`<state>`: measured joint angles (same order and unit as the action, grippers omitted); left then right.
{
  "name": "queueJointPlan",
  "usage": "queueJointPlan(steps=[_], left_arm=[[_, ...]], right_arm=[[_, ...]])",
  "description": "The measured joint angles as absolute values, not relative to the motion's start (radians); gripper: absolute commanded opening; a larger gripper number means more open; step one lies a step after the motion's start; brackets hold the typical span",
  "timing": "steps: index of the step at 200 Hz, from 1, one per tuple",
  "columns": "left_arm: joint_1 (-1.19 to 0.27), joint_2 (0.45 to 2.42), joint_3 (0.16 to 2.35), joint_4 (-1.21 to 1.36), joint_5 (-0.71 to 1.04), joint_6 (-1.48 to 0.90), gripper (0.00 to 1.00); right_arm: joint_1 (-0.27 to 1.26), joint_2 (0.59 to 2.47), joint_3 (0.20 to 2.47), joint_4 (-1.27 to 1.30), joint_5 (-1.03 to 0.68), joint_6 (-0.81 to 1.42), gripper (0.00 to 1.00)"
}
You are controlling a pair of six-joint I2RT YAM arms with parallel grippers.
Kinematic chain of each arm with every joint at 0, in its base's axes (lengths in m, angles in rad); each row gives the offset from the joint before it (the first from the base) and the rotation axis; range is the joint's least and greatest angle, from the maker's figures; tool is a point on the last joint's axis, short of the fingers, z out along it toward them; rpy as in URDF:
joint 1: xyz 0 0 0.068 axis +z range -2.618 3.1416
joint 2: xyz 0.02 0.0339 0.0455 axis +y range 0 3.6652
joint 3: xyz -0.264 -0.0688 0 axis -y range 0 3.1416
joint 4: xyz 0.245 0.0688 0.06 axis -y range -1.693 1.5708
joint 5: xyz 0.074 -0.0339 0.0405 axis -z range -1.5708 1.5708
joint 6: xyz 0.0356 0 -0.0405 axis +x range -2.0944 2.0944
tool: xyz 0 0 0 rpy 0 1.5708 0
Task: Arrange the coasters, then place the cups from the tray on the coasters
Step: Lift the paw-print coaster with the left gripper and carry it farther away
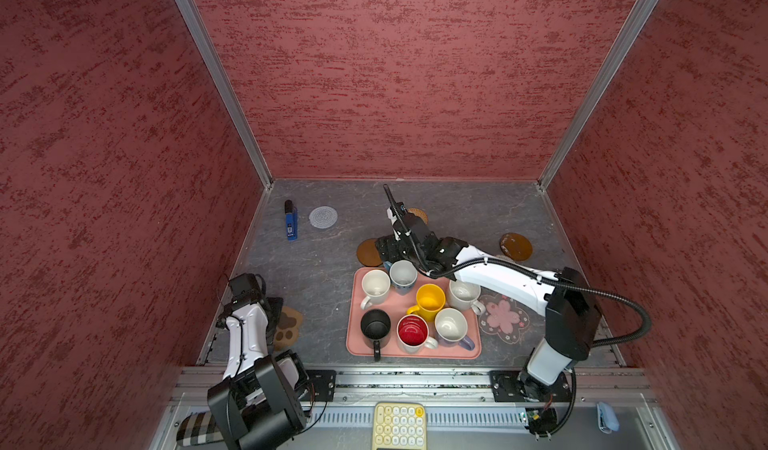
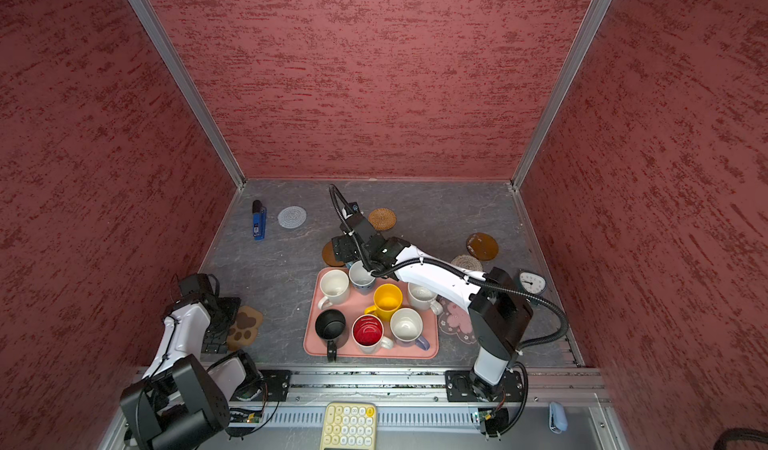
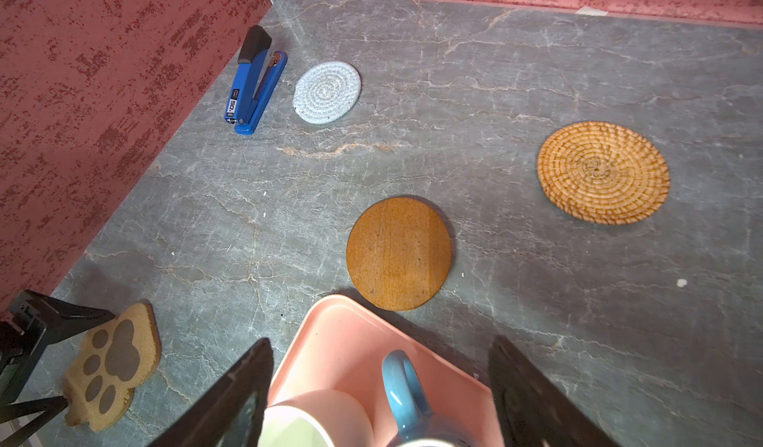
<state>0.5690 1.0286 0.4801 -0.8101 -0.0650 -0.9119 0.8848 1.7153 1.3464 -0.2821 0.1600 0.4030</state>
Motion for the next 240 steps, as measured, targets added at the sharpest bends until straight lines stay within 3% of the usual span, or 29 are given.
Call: queueJointPlan(steps=[98, 240], left_arm=[[0.562, 1.121, 0.504, -0.686, -0.043, -0.856, 0.98], [0.077, 1.341, 0.637, -0.608, -0.174, -1.134, 0.99]], right_arm=[[0.885, 1.715, 1.317, -0.266, 0.160, 0.390, 0.83], [0.813, 1.647, 1.148, -0.187, 0.136, 0.380, 0.84]])
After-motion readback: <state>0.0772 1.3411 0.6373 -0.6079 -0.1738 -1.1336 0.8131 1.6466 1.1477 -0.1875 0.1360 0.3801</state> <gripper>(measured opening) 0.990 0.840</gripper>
